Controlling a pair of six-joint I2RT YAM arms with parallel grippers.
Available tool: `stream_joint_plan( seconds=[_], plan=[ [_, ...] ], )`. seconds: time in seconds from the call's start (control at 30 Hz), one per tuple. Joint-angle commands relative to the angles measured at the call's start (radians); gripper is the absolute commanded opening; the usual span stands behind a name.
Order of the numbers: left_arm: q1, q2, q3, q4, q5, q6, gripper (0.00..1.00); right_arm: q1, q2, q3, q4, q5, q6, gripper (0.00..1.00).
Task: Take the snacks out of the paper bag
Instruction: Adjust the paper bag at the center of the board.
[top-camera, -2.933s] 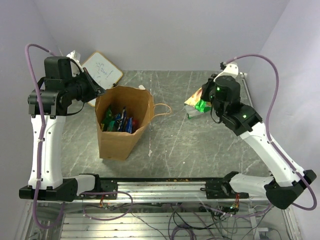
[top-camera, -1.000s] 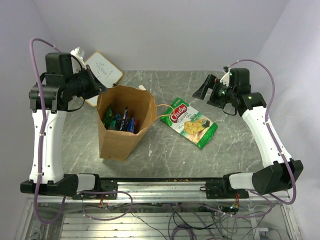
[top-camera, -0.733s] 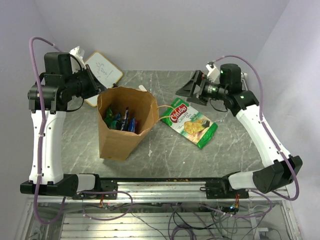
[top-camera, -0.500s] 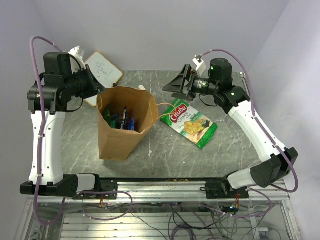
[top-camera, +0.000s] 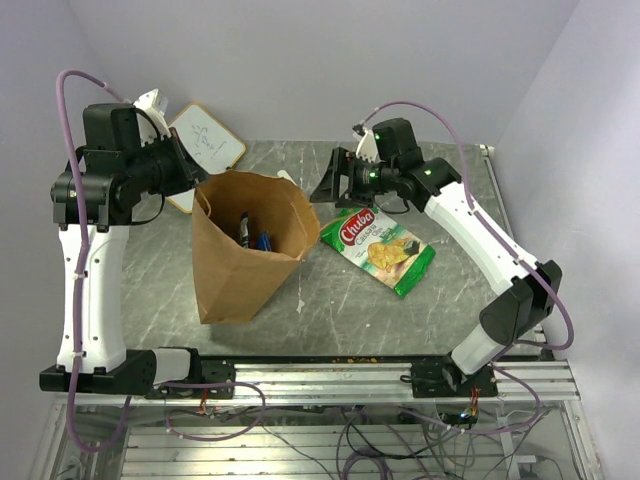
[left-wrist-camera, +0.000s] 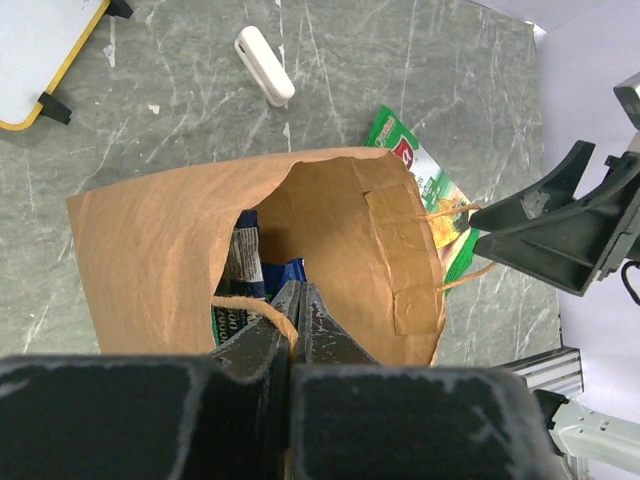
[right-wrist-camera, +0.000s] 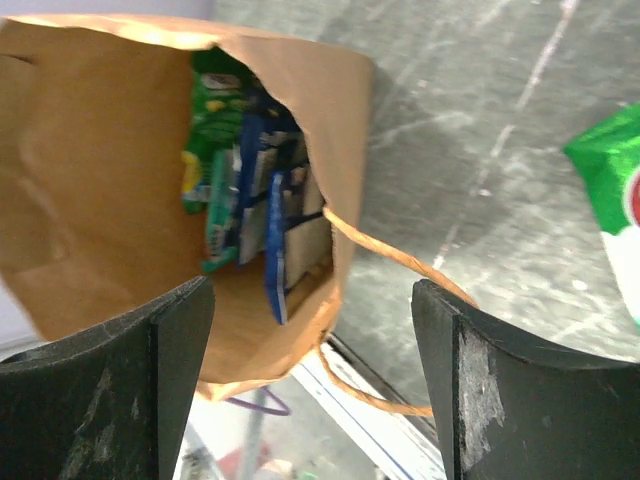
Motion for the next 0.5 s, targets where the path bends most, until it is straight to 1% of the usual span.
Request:
stream_joint_plan(
  seconds=[0.0,0.2,0.33,0.47],
  plan=[
    [0.007,-0.008,0.061,0.107,0.009,0.025,0.07,0.021,0.014,0.063,-0.15,0.168,-0.186,0.81],
    [0.008,-0.015,0.043,0.114,0.005,0.021,0.07,0.021,0.077,0.152,-0.223,0.256,-0.291,0.86],
    [0.008,-0.014,0.042,0.114,0.008,0.016,0.07,0.021,0.083,0.188,-0.172,0.21,-0.323,0.87],
    [0.008,-0.009,0.046,0.117,0.014,0.008,0.07,0.021,0.092,0.195,-0.093,0.146,-0.306,0.87]
  ],
)
